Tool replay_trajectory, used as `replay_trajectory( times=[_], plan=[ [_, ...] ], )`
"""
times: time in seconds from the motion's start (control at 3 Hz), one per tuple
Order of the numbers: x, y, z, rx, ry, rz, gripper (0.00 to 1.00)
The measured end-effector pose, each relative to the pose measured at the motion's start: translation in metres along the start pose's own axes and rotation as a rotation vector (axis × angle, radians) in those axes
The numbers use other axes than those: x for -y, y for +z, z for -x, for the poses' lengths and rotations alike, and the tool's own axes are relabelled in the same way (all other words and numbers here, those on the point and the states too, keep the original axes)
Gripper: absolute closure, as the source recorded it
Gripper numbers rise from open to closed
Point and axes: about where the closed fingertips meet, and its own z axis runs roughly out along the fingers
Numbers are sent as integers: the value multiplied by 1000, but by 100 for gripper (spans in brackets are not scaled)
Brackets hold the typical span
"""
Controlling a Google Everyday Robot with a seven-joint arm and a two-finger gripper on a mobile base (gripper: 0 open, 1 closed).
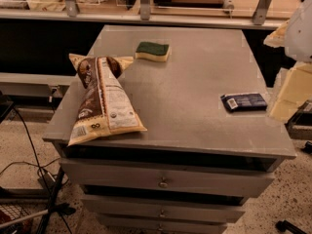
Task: Move rxbar blueberry near sponge
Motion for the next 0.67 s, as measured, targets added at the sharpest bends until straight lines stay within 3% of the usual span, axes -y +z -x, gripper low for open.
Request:
replay_trajectory(
  times=[0.33, 0.67],
  plan=[
    [0, 0, 0, 0, 0, 0, 0],
    [5, 11, -6, 0, -39, 6, 0]
  ],
)
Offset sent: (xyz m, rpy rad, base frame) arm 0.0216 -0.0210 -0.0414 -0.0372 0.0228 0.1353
